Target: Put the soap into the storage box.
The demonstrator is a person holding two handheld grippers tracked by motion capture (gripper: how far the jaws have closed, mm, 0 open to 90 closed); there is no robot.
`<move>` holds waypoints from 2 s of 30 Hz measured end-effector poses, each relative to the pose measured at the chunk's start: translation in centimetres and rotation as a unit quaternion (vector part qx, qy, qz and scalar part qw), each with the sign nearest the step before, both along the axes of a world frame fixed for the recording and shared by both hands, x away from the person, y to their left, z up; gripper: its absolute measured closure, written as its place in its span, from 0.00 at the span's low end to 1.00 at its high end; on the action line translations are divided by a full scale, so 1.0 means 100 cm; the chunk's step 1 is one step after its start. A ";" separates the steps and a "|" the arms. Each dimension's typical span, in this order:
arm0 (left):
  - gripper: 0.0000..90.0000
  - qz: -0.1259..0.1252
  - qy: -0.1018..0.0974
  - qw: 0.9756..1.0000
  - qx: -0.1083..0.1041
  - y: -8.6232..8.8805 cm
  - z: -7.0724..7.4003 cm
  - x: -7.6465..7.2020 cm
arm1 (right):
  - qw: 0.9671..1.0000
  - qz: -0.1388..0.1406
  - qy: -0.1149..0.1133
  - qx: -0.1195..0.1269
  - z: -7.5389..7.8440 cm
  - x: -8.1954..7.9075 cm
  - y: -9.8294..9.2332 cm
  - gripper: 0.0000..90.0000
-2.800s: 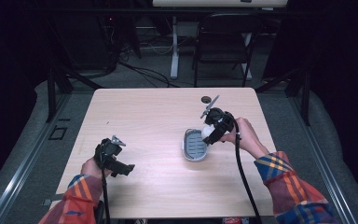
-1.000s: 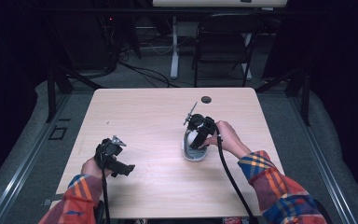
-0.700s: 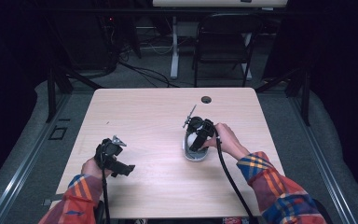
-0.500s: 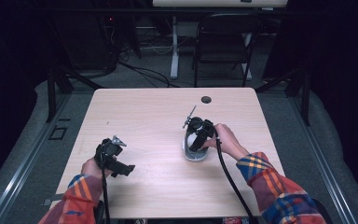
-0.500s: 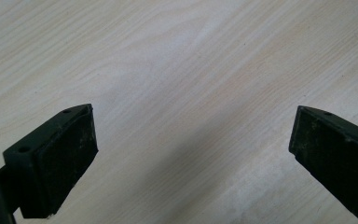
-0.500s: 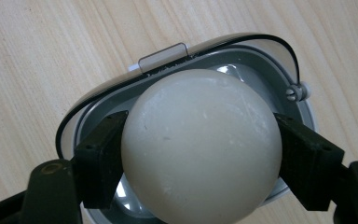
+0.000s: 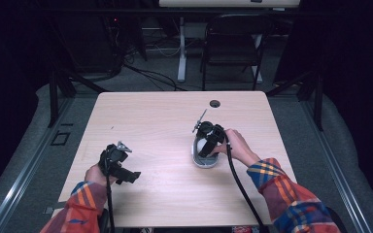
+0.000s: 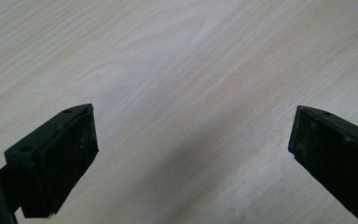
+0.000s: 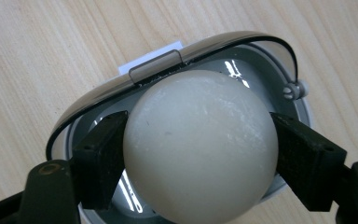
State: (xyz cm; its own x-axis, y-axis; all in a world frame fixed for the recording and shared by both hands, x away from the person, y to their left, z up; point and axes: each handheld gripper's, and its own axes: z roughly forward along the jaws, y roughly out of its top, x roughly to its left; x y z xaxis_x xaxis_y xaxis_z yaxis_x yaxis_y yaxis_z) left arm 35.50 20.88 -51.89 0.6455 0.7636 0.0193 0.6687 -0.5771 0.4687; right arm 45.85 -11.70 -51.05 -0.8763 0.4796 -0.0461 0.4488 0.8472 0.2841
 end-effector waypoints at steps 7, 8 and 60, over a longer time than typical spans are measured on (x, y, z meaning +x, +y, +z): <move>0.02 0.001 -0.001 1.000 -0.001 0.000 0.000 0.000 | 1.000 -0.005 0.003 0.009 0.009 -0.002 -0.006 0.24; 0.02 0.000 0.001 1.000 -0.001 0.000 0.000 0.000 | 1.000 -0.006 0.005 0.010 0.010 -0.002 -0.007 0.24; 0.02 -0.004 0.003 1.000 0.001 -0.001 -0.001 0.000 | 0.997 -0.079 -0.028 0.004 0.017 -0.084 -0.125 0.00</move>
